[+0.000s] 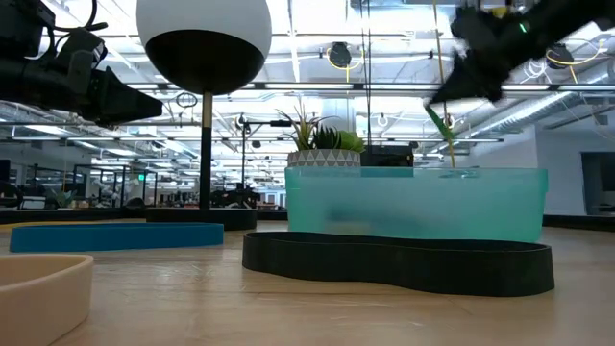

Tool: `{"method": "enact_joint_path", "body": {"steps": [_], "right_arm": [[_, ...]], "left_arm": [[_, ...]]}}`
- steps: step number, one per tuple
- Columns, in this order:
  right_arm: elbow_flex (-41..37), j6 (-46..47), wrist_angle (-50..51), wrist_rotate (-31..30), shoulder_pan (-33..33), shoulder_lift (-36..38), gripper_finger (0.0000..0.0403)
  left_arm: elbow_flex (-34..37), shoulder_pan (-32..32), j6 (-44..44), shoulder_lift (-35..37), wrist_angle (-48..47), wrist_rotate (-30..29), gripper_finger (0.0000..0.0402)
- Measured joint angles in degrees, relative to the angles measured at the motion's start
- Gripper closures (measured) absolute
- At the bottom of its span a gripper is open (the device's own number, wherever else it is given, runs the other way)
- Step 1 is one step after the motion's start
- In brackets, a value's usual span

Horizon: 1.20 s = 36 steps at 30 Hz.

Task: Pick and place rubber bands into bin
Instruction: Put the top green rubber band into the blue bin

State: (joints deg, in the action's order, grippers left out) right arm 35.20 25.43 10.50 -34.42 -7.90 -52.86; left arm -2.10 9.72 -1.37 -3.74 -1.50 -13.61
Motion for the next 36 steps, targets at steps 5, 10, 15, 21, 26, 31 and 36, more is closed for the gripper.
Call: {"method": "enact_joint_path", "body": {"steps": [5,10,15,21,26,31,36], "right_arm": [[0.04,-19.15,-22.83,2.53,-0.17,-0.89,0.0403],[0.04,-28.16,-34.08,9.47,-0.17,-3.28,0.0403],[0.04,-29.22,-31.04,12.04,0.2,-5.93,0.0403],[1.67,-24.12,-19.82,12.14,1.74,-9.27,0.0403],[9.71,-20.34,-3.92,12.3,2.87,-14.19,0.0403],[15.79,-18.34,5.93,19.33,3.78,-20.31,0.0403],[16.72,-15.73,10.59,25.8,4.48,-26.86,0.0403]], "left_arm": [[-0.01,0.0,-0.04,0.02,0.0,-0.02,0.0215],[0.0,0.01,-0.04,0.0,0.0,-0.02,0.0215],[-0.01,0.0,-0.02,0.02,0.0,-0.02,0.0215],[-0.01,0.0,0.02,0.02,0.02,0.01,0.0215],[0.01,0.01,0.14,0.0,0.0,0.0,0.0215],[-0.01,0.0,0.15,0.0,-0.01,-0.02,0.0215],[-0.01,0.02,0.13,-0.01,-0.02,-0.01,0.0215]]}}
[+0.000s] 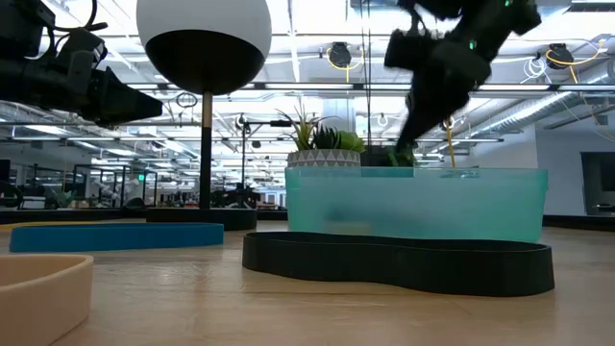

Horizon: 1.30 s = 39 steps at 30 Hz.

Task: Pick and place rubber bands into bin
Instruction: Put the top green rubber band into the blue bin

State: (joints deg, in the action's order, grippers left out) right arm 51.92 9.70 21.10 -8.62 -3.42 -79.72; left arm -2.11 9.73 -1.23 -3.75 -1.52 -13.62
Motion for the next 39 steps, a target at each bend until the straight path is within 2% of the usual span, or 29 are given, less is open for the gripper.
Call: {"method": "enact_joint_path", "body": {"steps": [6,11,24,39], "right_arm": [[0.0,2.13,3.13,6.08,0.06,-6.17,0.0403],[-0.01,3.14,4.19,5.96,0.07,-8.31,0.0403],[-0.02,3.12,3.56,5.77,0.06,-7.72,0.0401],[-0.02,3.12,3.59,5.72,0.06,-7.72,0.0362]], "left_arm": [[0.01,-0.02,-0.15,0.0,0.0,0.0,0.0215],[0.0,0.0,-0.15,0.0,0.02,0.0,0.0215],[0.01,-0.02,-0.13,0.01,0.02,0.0,0.0215],[0.02,-0.02,-0.22,0.0,0.02,0.0,0.0215]]}}
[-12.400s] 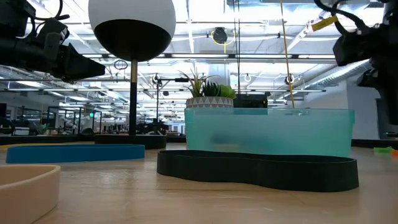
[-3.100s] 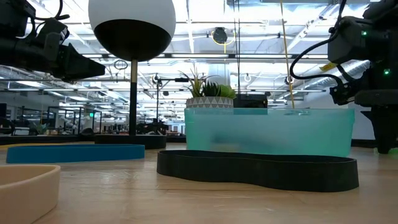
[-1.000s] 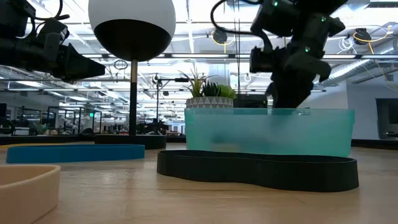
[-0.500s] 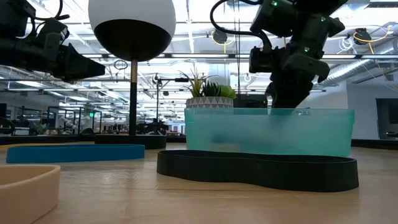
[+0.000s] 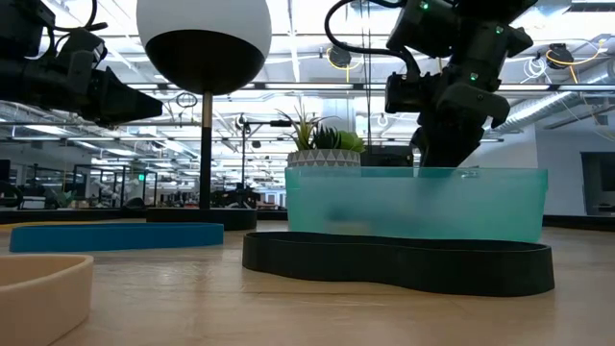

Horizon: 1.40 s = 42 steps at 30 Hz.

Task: Pick and place rubber bands into bin
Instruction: Put the top green rubber band into the blue bin, then put the top violet rubber band into the blue bin

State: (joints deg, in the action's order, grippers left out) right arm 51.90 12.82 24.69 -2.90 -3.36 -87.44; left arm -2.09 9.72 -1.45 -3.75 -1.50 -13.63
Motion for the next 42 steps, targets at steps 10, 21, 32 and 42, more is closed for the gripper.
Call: {"method": "enact_joint_path", "body": {"steps": [10,21,32,42], "right_arm": [[-0.02,0.08,-0.7,-0.01,0.0,0.0,0.0272],[-0.09,2.61,-2.03,-10.65,-0.57,9.57,0.0256],[-0.09,1.97,-5.16,-24.02,-0.68,22.91,0.0254],[-0.04,2.87,-1.77,-34.67,4.61,24.87,0.0268]], "left_arm": [[-0.01,0.01,-0.02,0.01,0.0,0.0,0.0215],[-0.02,0.01,-0.37,0.01,-0.02,-0.01,0.0215],[-0.01,0.0,-0.9,0.02,-0.02,0.0,0.0215],[0.0,0.0,-1.09,0.02,0.0,0.0,0.0215]]}}
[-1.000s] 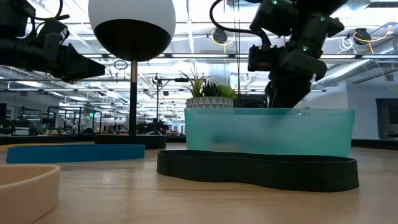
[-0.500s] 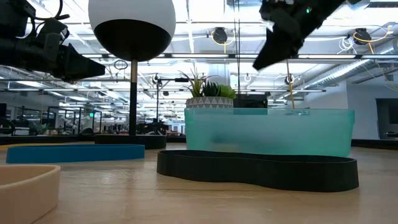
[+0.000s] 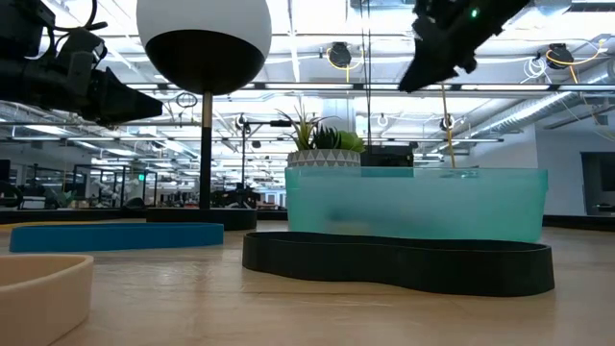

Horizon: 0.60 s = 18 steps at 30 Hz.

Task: Pick and place rubber bands into bin
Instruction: Put the top violet rubber band into the blue bin

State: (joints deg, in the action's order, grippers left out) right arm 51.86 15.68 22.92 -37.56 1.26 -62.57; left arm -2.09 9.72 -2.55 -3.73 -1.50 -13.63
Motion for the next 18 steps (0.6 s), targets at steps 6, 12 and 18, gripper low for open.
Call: {"method": "enact_joint_path", "body": {"steps": [6,12,18], "right_arm": [[0.0,4.68,4.91,-1.56,9.65,-0.04,0.0281],[0.01,5.35,9.54,3.78,20.45,-1.33,0.0289],[0.04,5.42,11.73,13.85,27.57,-5.33,0.0287]], "left_arm": [[-0.02,0.0,0.0,0.0,-0.02,0.0,0.0215],[-0.01,0.0,0.0,-0.02,-0.01,0.0,0.0215],[-0.02,0.02,-0.02,0.0,-0.02,0.0,0.0215]]}}
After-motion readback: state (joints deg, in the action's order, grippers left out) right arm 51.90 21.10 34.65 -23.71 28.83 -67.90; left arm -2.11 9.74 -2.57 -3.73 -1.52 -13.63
